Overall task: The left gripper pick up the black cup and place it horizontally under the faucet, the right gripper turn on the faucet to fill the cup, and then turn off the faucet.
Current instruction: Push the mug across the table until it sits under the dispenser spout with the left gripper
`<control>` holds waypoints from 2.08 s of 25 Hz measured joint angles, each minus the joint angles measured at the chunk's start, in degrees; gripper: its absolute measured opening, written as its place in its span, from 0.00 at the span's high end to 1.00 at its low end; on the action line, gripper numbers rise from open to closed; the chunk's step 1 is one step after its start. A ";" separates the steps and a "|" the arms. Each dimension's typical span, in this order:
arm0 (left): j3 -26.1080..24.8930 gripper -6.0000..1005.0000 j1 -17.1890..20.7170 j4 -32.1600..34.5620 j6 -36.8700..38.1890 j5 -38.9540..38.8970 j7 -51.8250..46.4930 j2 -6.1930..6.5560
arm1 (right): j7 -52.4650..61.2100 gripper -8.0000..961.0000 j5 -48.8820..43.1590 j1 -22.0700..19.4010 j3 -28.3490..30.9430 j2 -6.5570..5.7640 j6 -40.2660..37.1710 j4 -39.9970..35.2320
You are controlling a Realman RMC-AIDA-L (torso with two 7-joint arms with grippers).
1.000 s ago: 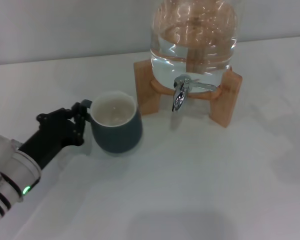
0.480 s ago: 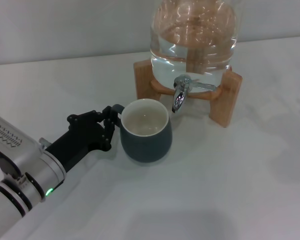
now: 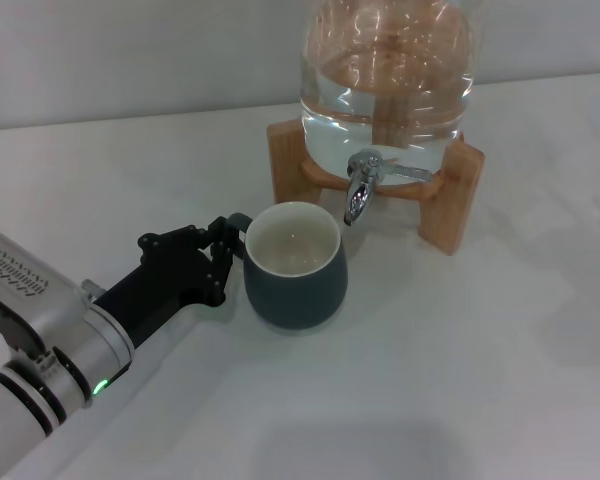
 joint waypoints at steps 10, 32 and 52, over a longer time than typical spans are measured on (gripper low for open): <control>0.25 0.90 -0.47 -0.09 3.70 0.03 -1.17 0.02 | -0.29 0.11 0.00 0.17 0.19 0.00 -0.01 0.68; -0.11 0.90 -2.80 -5.35 14.16 0.57 -2.98 -0.15 | -0.35 0.11 -0.43 -0.07 -0.10 0.00 0.55 0.81; -0.12 0.89 -4.94 -7.03 14.26 0.72 -2.69 -0.19 | -0.87 0.11 -0.45 -0.28 -0.09 0.00 1.36 1.41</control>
